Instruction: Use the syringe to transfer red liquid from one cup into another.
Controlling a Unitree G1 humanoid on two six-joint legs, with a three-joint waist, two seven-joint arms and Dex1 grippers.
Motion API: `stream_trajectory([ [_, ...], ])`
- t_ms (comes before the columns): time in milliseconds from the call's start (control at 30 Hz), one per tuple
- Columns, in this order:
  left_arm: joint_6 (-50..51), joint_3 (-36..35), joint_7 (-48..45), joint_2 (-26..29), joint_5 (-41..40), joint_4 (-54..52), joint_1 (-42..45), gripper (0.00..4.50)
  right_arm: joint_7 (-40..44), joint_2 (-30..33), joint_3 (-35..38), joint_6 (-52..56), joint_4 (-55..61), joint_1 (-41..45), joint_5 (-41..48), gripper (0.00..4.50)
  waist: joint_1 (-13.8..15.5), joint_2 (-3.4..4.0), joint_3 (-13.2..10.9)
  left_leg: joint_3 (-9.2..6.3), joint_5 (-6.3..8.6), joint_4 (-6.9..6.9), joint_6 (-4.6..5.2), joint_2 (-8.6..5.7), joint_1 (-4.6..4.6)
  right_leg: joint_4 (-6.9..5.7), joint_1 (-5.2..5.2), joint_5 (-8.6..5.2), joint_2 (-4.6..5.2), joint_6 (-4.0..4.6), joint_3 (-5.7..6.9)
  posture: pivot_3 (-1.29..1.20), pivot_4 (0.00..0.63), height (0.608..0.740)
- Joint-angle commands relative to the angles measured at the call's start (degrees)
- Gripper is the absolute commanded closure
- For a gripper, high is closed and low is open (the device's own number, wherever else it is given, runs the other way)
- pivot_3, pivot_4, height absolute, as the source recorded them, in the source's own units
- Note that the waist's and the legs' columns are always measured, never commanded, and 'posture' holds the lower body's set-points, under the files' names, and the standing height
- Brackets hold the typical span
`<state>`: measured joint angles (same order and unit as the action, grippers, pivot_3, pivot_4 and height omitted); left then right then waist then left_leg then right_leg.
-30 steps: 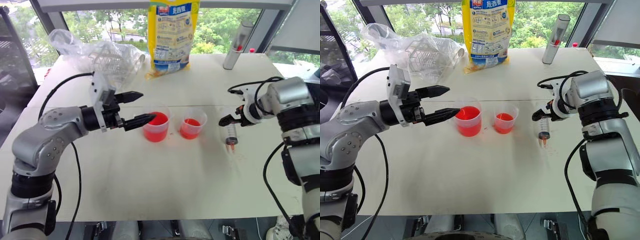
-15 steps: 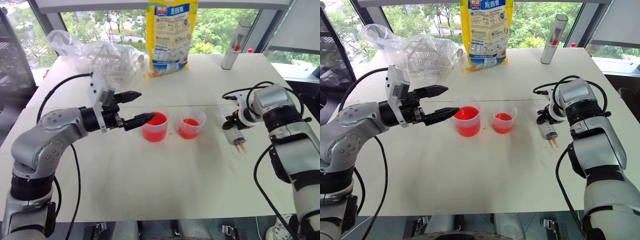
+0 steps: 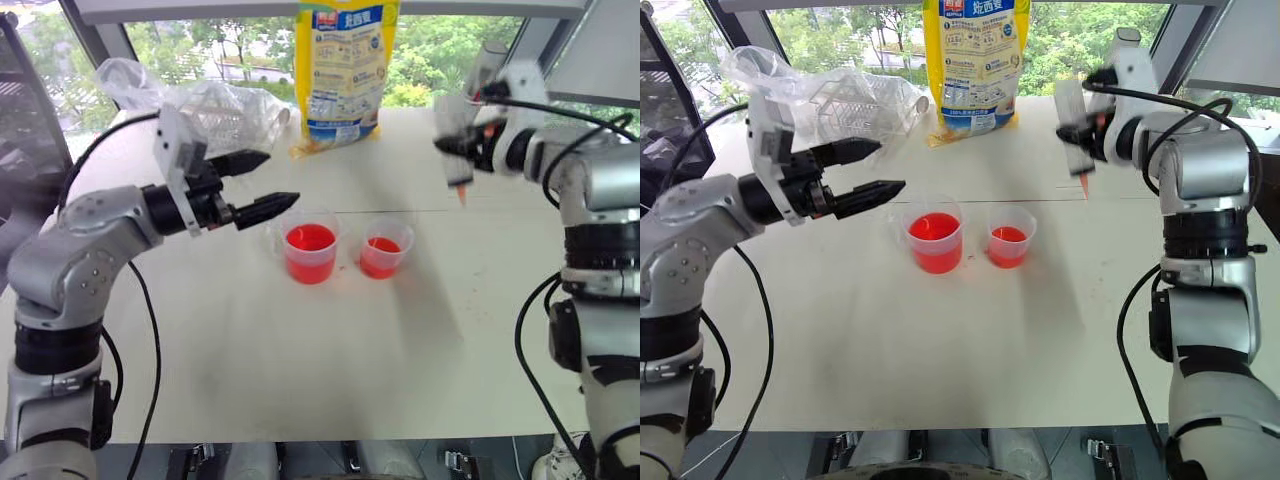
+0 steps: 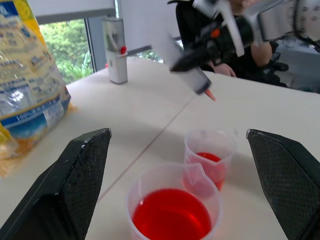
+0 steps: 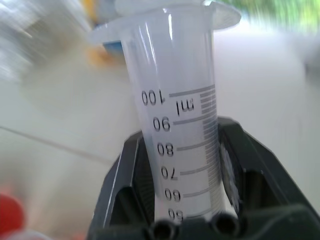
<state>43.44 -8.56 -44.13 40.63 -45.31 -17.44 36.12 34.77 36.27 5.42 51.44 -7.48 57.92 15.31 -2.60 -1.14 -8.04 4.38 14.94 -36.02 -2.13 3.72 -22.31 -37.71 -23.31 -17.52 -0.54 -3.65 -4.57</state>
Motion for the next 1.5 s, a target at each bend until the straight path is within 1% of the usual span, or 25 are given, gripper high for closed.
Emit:
stream_trajectory([
  [33,-2.0,-0.7,-2.8,1.6,1.3,2.7,4.0,0.0,0.2,-5.7,5.0,-6.2,12.4,-2.0,7.0,3.13,-0.1,0.0,0.0,0.01,0.0,-0.02,0.0,0.01,0.03,-0.05,0.0,0.0,0.0,0.0,-0.01,0.0,0.15,0.74],
  [100,-2.5,-0.5,-4.4,2.1,1.9,4.9,5.9,0.0,0.0,-10.3,5.1,-9.6,16.7,-2.9,9.7,3.13,-0.2,0.02,0.0,0.01,-0.01,-0.07,-0.02,0.02,0.05,-0.18,-0.02,0.0,0.0,0.0,-0.01,0.0,0.15,0.74],
  [200,-3.1,0.0,-6.5,2.8,2.9,7.2,8.3,0.0,-0.1,-17.2,3.1,-13.0,20.3,-5.6,12.7,3.13,-0.1,0.01,0.0,0.01,-0.03,-0.1,-0.04,0.03,0.1,-0.29,-0.03,0.0,-0.01,0.0,-0.01,0.0,0.15,0.74],
  [300,-3.2,0.0,-7.8,3.4,3.4,8.6,9.9,0.0,1.5,-23.1,-0.6,-21.9,20.2,-11.3,11.9,3.13,0.0,-0.07,0.0,0.01,-0.03,-0.1,-0.05,0.06,0.11,-0.29,0.0,0.0,0.03,0.01,0.0,0.0,0.15,0.74],
  [367,-3.2,0.0,-8.5,3.8,3.7,8.9,10.4,0.0,1.8,-25.7,-2.8,-26.0,18.3,-14.2,10.8,3.13,0.1,-0.08,0.0,0.02,-0.03,-0.11,-0.04,0.04,0.09,-0.26,0.02,0.0,0.08,0.01,0.02,0.0,0.15,0.74],
  [467,-3.0,-0.1,-9.1,4.2,4.0,9.3,10.8,0.0,1.8,-27.5,-4.7,-29.1,16.0,-15.9,9.9,3.13,0.0,-0.06,0.0,0.03,-0.03,-0.16,-0.04,0.0,0.04,-0.28,-0.01,0.0,0.16,0.01,0.01,0.0,0.15,0.74],
  [567,-2.4,-0.1,-9.2,4.2,3.9,8.9,11.2,0.0,3.1,-29.9,-9.0,-36.6,10.4,-19.1,6.1,3.13,0.0,-0.1,0.1,0.02,-0.03,-0.17,-0.04,0.0,0.05,-0.28,-0.02,0.0,0.16,0.01,0.02,0.0,0.15,0.74],
  [733,-2.2,0.7,-8.4,2.8,4.0,8.2,11.5,0.0,5.0,-30.5,-12.4,-43.8,4.1,-22.0,2.1,3.13,-0.1,-0.08,0.0,0.02,-0.03,-0.13,-0.04,0.02,0.1,-0.32,-0.02,-0.01,0.09,0.02,0.0,0.0,0.15,0.74],
  [900,-2.9,2.2,-7.8,1.1,5.6,8.9,12.2,0.0,6.1,-30.3,-13.4,-46.7,0.5,-23.7,0.6,3.13,0.0,-0.09,0.1,0.01,-0.03,-0.16,-0.05,0.02,0.1,-0.33,-0.01,-0.01,0.1,0.02,0.01,0.0,0.15,0.74],
  [1167,-6.2,5.4,-8.6,-1.4,10.2,11.6,11.9,0.0,6.9,-29.9,-14.3,-49.3,-1.6,-25.1,-1.2,3.13,-0.1,-0.09,0.1,0.02,-0.03,-0.16,-0.05,0.01,0.19,-0.36,0.05,-0.01,0.08,0.02,-0.01,0.0,0.15,0.74],
  [1500,-6.6,6.8,-10.1,-4.4,11.4,14.8,12.5,0.0,6.9,-29.6,-14.6,-49.4,-0.9,-25.1,-1.7,3.13,0.0,-0.09,0.1,0.02,-0.03,-0.16,-0.05,0.02,0.21,-0.37,0.07,-0.01,0.09,0.02,-0.02,0.0,0.15,0.74],
])
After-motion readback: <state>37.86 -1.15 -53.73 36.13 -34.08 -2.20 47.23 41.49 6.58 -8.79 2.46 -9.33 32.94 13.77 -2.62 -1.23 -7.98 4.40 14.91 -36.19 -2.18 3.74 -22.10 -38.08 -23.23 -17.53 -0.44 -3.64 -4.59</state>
